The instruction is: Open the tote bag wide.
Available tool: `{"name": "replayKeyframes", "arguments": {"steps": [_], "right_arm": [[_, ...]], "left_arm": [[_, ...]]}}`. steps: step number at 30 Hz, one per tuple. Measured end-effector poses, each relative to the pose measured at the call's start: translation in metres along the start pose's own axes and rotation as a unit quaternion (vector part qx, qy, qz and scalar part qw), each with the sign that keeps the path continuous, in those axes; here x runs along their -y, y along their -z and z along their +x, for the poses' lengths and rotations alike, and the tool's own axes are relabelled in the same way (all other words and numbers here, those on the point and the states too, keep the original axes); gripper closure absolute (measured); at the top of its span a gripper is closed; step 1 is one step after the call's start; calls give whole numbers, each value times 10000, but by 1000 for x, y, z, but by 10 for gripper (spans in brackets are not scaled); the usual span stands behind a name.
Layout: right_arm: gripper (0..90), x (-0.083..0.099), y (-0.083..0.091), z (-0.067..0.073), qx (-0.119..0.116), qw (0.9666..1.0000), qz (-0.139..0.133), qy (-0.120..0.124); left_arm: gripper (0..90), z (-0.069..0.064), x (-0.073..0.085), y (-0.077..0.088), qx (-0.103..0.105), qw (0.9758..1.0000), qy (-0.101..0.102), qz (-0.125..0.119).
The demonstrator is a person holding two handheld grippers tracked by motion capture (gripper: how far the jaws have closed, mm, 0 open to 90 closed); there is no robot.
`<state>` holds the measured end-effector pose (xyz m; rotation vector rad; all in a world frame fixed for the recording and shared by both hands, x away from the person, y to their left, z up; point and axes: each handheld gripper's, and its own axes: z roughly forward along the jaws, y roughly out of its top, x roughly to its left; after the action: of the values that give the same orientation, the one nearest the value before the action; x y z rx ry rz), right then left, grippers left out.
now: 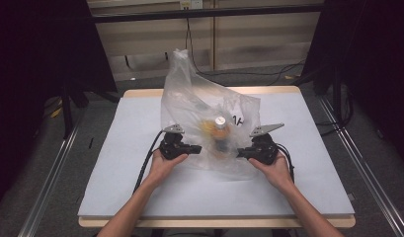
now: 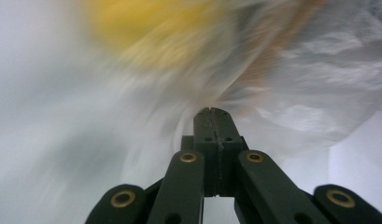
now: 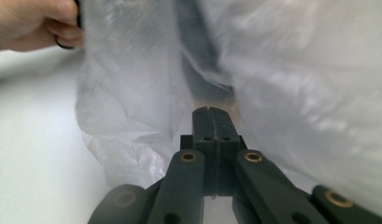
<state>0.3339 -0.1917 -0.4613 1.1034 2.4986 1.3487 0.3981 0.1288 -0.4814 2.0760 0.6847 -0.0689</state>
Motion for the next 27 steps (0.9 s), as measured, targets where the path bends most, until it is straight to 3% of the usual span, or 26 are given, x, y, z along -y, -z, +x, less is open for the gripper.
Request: {"name": "replayKeyframes", "arguments": {"steps": [6,9,10,12,15,19,23,27], "right_arm": [[900,19,-10,-14,240,9986,472,-90],[900,22,-8,-17,248,9987,414,-157],[900,22,-7,-17,284,9987,400,-131],[900,23,-6,-17,253,9992,284,-95],[900,18,2,-12,201,9997,3,-128],[900,7,19,-2,200,9989,-420,-72],[900,-5,39,3,248,9965,-803,-24],[900,-18,55,8,208,9935,-1116,7]], "left_arm": [[900,15,10,3,-227,9995,200,81],[900,23,12,6,-245,9991,338,62],[900,22,12,6,-281,9992,251,91],[900,20,12,7,-238,9994,190,168],[900,13,9,10,-66,9999,127,-1],[900,-6,-2,21,27,9995,-159,-260],[900,-24,-13,36,169,9977,-403,-518],[900,-33,-25,47,242,9950,-509,-827]]}}
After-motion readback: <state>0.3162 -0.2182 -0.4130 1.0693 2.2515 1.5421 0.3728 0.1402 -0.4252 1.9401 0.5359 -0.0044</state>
